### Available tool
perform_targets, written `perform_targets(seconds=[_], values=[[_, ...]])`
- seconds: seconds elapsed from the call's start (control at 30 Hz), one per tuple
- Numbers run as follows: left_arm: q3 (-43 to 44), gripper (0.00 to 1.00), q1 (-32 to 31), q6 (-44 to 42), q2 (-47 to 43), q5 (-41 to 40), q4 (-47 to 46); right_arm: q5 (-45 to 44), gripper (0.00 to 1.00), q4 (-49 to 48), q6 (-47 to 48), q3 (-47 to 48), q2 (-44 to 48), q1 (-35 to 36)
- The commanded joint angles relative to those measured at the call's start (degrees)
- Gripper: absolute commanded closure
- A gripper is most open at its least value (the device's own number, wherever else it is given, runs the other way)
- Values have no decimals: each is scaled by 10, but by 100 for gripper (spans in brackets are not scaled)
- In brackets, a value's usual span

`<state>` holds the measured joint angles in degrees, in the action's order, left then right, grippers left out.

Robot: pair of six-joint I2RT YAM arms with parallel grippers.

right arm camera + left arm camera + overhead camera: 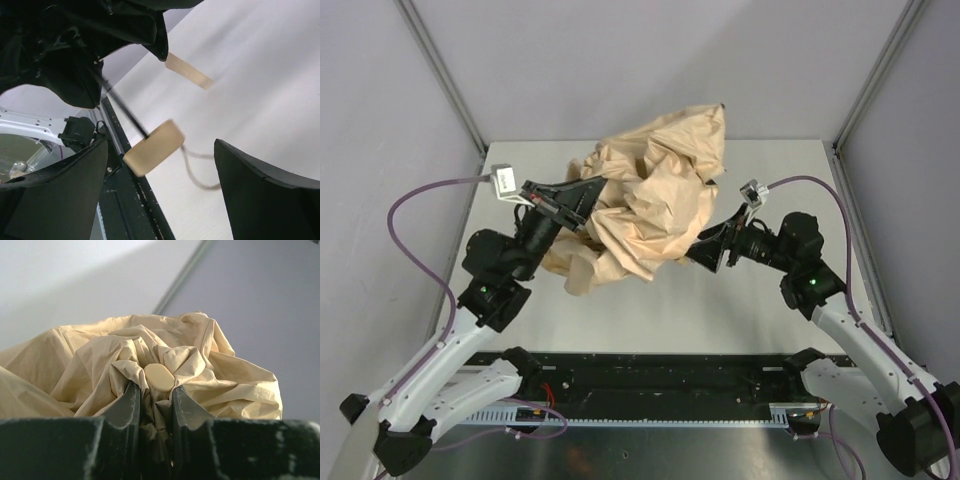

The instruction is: Put away the umbrella

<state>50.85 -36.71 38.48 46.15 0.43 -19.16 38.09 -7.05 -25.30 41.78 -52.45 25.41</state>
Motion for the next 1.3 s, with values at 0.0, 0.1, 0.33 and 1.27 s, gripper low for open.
perform_targets(seconds=[0.0, 0.1, 0.33, 1.27], values=[[-18, 100, 4, -9, -20, -134, -38, -37, 11, -13, -61, -16, 37, 21], [-21, 100, 5, -21, -10, -171, -36, -72, 12, -125, -178, -37, 50, 68], [-27, 100, 6, -24, 12, -198, -35, -219, 8, -309, -310, -50, 26, 211], [-56, 100, 6, 6, 9, -291, -4, -61, 80, -386, -422, 56, -59, 74]])
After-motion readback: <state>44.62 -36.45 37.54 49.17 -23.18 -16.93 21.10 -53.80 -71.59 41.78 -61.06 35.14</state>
